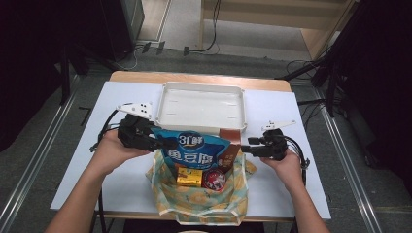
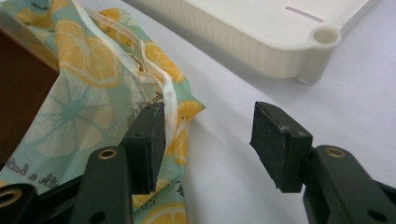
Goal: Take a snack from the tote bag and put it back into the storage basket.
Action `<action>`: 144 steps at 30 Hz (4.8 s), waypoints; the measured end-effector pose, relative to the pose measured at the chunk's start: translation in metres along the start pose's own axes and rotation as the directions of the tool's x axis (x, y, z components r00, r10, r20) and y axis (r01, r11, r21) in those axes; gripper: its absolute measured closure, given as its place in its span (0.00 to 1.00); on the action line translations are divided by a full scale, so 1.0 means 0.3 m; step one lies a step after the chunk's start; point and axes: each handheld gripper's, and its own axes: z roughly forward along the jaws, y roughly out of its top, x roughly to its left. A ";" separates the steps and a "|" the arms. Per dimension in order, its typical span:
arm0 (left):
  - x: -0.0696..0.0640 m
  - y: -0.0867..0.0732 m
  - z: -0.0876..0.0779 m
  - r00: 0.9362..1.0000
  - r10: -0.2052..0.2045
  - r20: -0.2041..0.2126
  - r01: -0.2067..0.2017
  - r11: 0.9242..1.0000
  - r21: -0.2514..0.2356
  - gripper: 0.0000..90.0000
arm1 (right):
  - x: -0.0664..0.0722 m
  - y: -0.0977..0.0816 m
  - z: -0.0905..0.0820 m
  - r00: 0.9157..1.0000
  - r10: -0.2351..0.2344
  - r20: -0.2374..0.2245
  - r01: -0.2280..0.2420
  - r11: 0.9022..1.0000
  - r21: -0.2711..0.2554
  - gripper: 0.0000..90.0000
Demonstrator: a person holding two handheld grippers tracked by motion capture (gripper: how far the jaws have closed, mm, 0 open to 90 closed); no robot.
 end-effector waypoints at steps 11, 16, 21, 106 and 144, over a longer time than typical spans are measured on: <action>0.019 -0.012 0.005 0.999 0.038 0.020 -0.038 0.999 -0.019 0.90 | -0.005 -0.014 -0.010 1.000 0.006 0.010 -0.007 1.000 0.003 0.51; 0.020 -0.010 0.008 0.998 0.045 0.037 -0.044 0.999 -0.018 0.95 | -0.009 -0.020 -0.016 1.000 0.011 0.014 -0.011 1.000 -0.004 0.51; 0.010 -0.002 0.012 0.997 0.067 0.043 -0.066 0.997 -0.026 0.98 | -0.007 -0.021 -0.015 1.000 0.009 0.015 -0.009 1.000 -0.002 0.51; 0.033 0.074 -0.277 0.967 -0.074 -0.244 0.026 0.980 -0.196 1.00 | 0.003 -0.006 -0.008 1.000 -0.017 -0.002 0.017 1.000 -0.013 0.51; 0.244 0.290 -0.248 0.940 -0.169 -0.297 0.128 0.980 -0.155 1.00 | 0.013 0.014 0.004 1.000 -0.022 -0.007 0.022 0.999 -0.034 0.52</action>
